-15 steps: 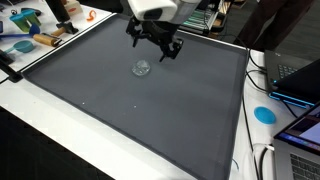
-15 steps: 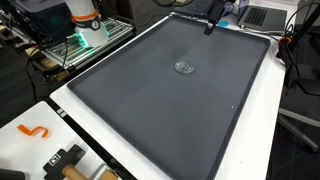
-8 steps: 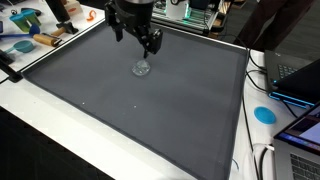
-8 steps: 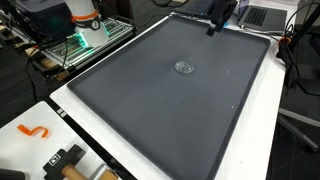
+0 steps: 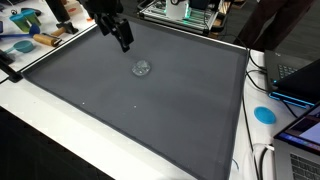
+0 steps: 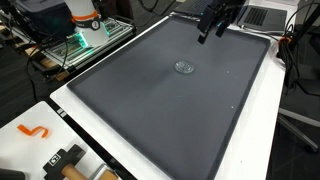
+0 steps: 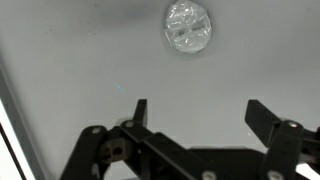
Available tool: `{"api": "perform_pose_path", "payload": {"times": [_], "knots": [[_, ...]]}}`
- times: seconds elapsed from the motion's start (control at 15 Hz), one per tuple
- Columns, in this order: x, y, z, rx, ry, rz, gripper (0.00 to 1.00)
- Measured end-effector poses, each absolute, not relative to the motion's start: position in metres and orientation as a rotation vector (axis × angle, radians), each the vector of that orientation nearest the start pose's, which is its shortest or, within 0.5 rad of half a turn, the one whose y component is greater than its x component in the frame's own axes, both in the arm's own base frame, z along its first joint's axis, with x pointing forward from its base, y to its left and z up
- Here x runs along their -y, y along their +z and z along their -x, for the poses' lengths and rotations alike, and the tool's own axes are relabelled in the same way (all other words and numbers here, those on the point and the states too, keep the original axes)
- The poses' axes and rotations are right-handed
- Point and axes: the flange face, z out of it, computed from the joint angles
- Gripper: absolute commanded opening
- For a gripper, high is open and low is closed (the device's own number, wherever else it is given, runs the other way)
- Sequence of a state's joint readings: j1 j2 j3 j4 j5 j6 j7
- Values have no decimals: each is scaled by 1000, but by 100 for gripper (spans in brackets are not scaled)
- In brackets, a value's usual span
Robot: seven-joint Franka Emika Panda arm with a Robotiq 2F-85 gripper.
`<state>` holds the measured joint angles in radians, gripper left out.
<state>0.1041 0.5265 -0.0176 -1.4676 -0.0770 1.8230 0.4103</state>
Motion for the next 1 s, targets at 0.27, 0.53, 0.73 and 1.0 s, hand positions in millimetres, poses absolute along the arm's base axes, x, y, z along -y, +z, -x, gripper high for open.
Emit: {"api": "perform_pose_path", "payload": {"times": [0.27,0.53,0.73,1.0], "knots": [[-22,367,-675,-686,239,3046,100],[4,360,-661,-846,135,2887,100],[20,343,-641,-949,57,2791,100],[31,317,-604,-1064,59,2695,100]]}}
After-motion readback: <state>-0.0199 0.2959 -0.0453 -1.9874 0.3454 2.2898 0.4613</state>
